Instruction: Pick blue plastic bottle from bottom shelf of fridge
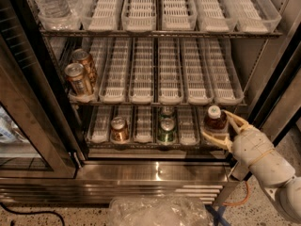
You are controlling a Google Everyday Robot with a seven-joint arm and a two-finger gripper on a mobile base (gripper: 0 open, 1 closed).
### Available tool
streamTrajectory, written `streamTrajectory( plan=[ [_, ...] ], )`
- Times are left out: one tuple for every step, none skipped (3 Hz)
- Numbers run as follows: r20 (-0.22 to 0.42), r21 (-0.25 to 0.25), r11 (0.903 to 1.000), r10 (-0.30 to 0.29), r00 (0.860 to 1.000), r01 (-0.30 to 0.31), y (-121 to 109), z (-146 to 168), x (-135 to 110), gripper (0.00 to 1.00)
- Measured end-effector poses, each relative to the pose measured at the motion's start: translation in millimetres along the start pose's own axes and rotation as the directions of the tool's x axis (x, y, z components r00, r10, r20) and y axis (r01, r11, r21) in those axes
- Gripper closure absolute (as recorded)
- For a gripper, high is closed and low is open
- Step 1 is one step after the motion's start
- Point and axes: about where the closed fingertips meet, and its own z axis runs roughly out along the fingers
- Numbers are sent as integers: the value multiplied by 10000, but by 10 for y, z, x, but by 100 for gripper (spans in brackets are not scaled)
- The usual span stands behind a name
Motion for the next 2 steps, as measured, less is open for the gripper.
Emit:
streamTrajectory(
  plan=[
    [0,-3,10000,-1,10000,1,19,-4,36,100],
    [7,-51,10000,-11,10000,11,26,-8,56,100]
  ],
)
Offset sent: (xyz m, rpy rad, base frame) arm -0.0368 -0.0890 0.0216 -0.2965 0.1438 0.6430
